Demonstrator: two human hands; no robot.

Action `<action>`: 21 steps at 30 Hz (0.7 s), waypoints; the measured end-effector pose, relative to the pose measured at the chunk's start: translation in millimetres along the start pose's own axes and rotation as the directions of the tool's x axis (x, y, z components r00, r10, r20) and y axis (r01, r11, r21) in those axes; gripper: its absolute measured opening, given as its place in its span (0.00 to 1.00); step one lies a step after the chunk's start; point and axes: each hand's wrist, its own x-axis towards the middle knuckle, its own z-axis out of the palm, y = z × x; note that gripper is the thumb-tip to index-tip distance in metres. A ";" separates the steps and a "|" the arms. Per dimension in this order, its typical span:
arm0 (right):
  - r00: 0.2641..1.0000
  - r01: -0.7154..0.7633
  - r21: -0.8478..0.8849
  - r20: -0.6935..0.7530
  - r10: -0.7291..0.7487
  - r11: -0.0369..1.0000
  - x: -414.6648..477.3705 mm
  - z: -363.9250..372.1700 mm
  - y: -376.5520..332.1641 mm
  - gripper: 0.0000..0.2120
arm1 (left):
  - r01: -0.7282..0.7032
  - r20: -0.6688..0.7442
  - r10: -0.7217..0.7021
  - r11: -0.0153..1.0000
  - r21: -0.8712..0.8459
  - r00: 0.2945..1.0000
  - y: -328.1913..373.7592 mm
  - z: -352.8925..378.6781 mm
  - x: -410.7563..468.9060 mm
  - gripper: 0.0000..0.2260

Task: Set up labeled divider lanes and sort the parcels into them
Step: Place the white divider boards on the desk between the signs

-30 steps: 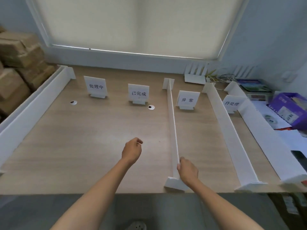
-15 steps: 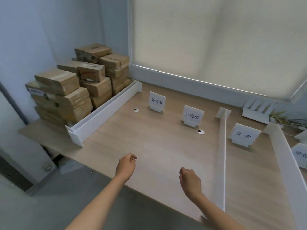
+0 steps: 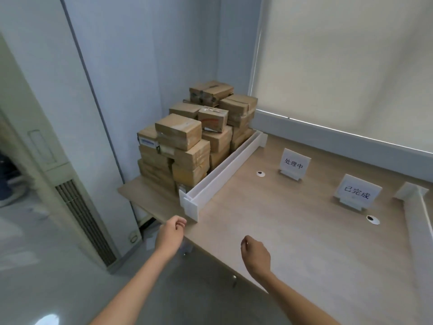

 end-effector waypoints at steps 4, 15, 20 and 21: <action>0.999 -0.035 0.079 0.034 0.033 0.996 24.0 16.9 -52.5 0.11 | 0.024 0.024 -0.024 1.000 -0.013 0.999 -19.0 -19.6 28.5 0.12; 0.977 -0.168 0.188 0.164 0.138 0.968 173.5 54.2 -129.8 0.09 | 0.019 0.046 -0.020 1.000 0.018 0.999 -23.9 -19.2 149.1 0.12; 0.925 -0.291 0.189 0.306 0.225 0.938 243.5 86.3 -156.3 0.20 | -0.019 0.113 0.012 0.998 0.057 0.994 -21.4 -10.0 215.8 0.11; 0.911 -0.308 0.169 0.336 0.239 0.936 252.5 93.0 -160.6 0.22 | -0.013 0.122 0.006 0.998 0.058 0.992 -22.6 -7.7 227.6 0.11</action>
